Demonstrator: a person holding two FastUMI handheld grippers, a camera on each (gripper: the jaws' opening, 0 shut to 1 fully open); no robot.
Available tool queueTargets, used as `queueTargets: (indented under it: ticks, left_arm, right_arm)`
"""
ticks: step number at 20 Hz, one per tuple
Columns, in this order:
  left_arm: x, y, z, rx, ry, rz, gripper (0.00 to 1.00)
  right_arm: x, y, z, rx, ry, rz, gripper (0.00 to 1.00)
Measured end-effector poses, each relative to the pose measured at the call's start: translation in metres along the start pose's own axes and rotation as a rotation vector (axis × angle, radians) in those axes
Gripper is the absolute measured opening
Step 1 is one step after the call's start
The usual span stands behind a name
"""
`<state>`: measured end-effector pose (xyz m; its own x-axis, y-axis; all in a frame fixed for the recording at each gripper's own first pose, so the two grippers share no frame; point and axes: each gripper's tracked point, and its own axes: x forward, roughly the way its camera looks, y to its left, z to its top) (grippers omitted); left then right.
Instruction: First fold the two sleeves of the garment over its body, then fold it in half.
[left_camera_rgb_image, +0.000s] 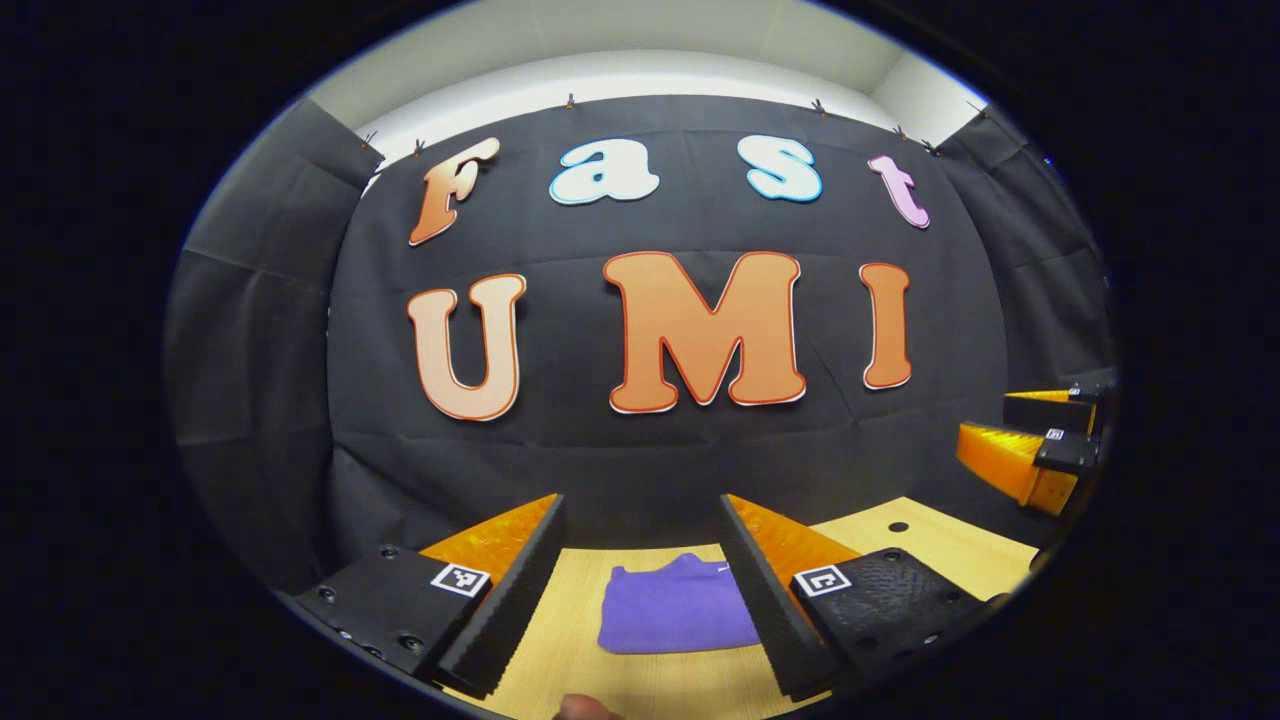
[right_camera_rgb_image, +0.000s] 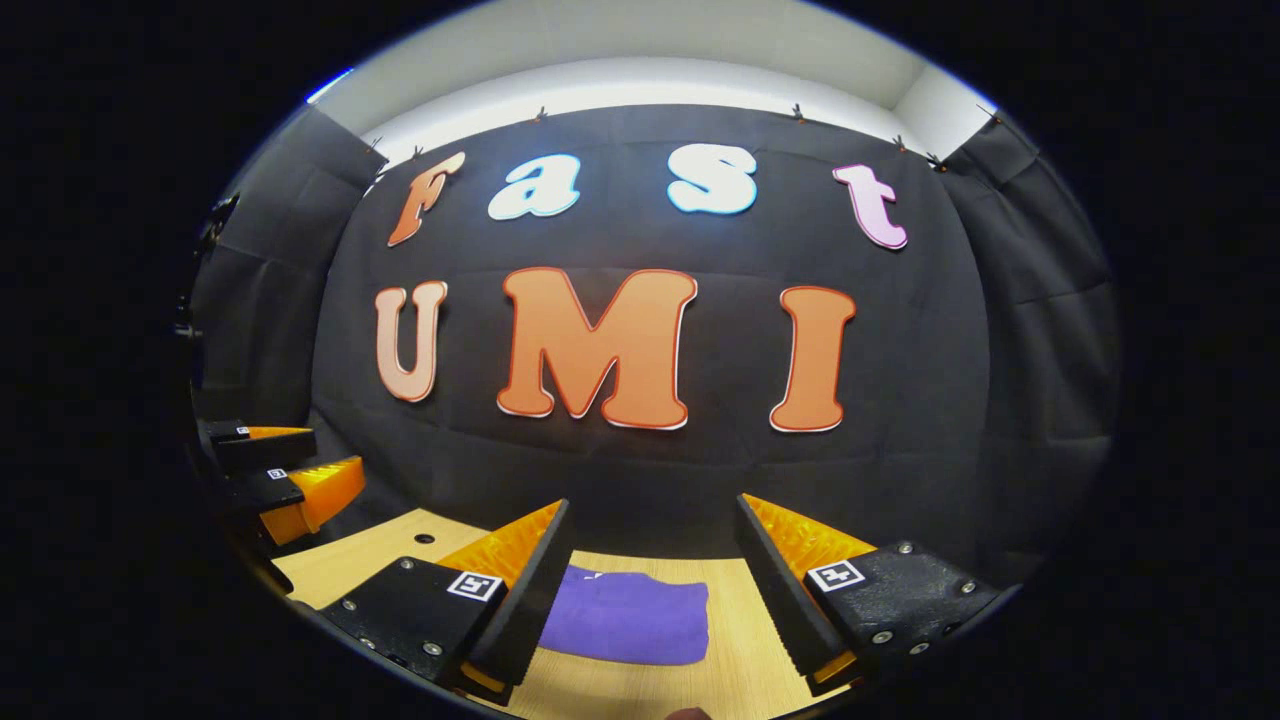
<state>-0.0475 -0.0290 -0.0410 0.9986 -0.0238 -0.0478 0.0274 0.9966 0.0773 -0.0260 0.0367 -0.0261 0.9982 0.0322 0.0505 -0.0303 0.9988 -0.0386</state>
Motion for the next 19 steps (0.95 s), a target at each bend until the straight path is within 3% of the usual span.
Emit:
queueTargets:
  ticks: [7, 19]
  left_arm:
    - [0.000, 0.003, -0.011, 0.070, 0.034, 0.020, 0.95]
    - [0.005, 0.009, -0.017, 0.083, 0.048, 0.051, 0.94]
  right_arm:
    - [0.003, -0.001, -0.012, -0.028, 0.023, -0.008, 0.95]
    - [0.010, -0.003, -0.014, -0.066, 0.020, -0.008, 0.95]
